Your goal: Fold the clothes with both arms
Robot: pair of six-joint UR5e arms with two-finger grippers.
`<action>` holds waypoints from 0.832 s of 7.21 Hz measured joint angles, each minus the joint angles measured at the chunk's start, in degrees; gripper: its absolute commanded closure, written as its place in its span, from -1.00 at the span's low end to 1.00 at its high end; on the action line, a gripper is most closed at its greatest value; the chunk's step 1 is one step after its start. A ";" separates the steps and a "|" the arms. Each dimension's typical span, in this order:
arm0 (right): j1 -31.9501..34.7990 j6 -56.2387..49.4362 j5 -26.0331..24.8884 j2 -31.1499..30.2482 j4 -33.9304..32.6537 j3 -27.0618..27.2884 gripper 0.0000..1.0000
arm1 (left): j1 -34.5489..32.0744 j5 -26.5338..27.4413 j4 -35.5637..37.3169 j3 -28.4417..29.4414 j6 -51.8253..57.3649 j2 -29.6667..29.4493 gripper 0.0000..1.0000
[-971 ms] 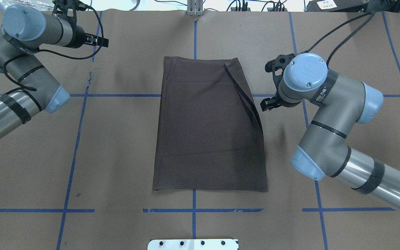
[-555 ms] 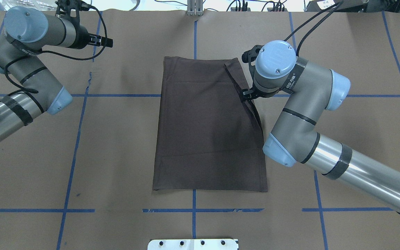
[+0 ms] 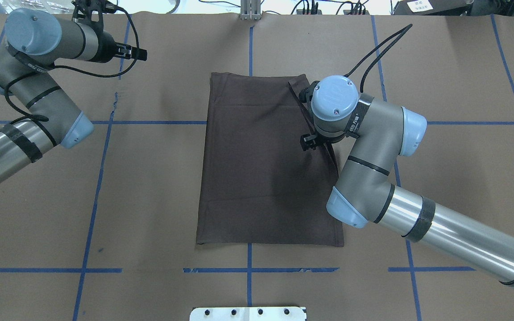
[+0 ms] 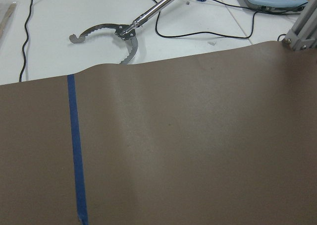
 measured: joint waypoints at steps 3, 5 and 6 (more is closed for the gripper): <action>0.58 -2.58 -0.05 -0.28 -0.28 -1.31 -1.00 | 0.01 0.00 0.00 -0.04 0.06 0.06 -1.00; 3.19 -6.77 -0.08 -0.40 -0.06 -3.28 -1.00 | 0.03 0.00 0.00 -0.05 0.09 0.09 -1.00; 5.04 -9.68 -0.08 -0.70 0.15 -4.88 -1.00 | 0.03 0.00 0.00 -0.08 0.08 0.08 -1.00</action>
